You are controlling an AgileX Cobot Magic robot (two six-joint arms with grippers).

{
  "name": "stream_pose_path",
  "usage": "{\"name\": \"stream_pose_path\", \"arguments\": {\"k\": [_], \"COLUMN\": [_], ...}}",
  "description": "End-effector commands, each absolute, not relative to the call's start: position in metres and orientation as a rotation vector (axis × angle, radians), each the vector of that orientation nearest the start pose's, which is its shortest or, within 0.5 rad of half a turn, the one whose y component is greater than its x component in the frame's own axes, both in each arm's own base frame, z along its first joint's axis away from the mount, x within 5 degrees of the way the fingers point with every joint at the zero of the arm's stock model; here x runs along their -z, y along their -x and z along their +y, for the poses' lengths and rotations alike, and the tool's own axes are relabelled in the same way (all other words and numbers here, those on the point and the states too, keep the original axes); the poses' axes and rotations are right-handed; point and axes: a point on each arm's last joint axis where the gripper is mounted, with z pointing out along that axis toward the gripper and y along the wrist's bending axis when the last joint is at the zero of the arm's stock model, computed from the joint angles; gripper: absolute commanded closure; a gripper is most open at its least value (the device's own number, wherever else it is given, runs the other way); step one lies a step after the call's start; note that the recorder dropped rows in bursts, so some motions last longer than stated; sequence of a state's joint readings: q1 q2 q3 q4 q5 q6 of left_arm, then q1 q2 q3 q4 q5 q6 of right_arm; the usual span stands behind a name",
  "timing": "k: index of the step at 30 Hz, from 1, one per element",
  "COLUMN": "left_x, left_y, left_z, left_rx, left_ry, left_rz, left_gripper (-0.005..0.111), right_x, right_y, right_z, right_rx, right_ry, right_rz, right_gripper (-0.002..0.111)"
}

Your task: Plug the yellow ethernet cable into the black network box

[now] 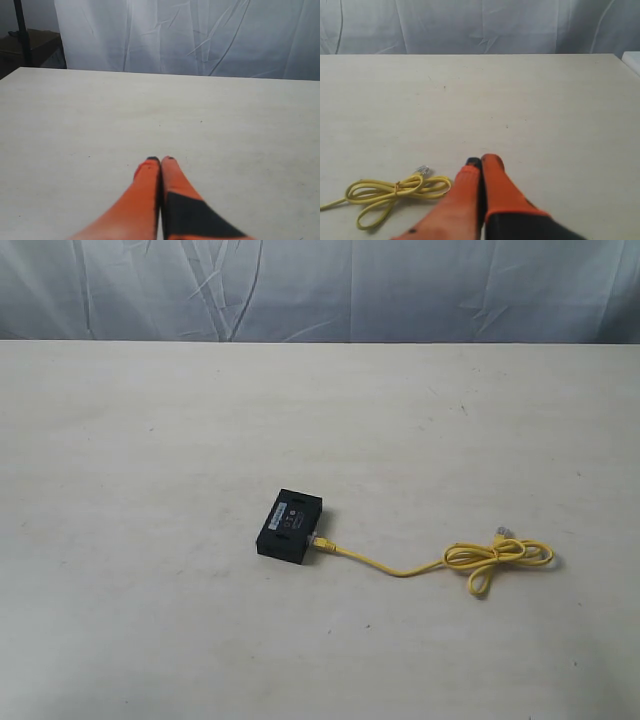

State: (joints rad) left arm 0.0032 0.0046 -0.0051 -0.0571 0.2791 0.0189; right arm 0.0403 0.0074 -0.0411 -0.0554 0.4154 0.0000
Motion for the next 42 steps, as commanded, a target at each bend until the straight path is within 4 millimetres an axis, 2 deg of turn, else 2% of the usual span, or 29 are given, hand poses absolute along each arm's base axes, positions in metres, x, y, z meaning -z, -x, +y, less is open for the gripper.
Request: {"name": "stream_pose_path", "arguments": {"k": [1,6,9,42], "left_x": [-0.1889,-0.1889,-0.1889,-0.1889], "left_y": [-0.0550,-0.0550,-0.0550,-0.0550], "left_z": [-0.0008,-0.0008,-0.0008,-0.0008], "left_rx": [0.035,0.035,0.035,0.033], "left_ry": [0.031,0.031,0.031,0.030], "left_rz": [1.752,1.752,1.752,1.752], "left_gripper": [0.107,0.107,0.107,0.107], "right_x": [-0.1895,-0.1881,-0.1799,-0.1816], "right_y": [-0.0513,-0.0514,-0.0529,-0.0534], "right_z": [-0.0019,-0.0017,-0.0011,-0.0007], "right_rx": [0.081,0.081,0.071,0.064], "right_ry": [0.095,0.104,0.103,0.099], "right_rz": [1.844,1.849,1.851,1.831], "right_gripper": [0.108,0.108,0.108,0.108]}}
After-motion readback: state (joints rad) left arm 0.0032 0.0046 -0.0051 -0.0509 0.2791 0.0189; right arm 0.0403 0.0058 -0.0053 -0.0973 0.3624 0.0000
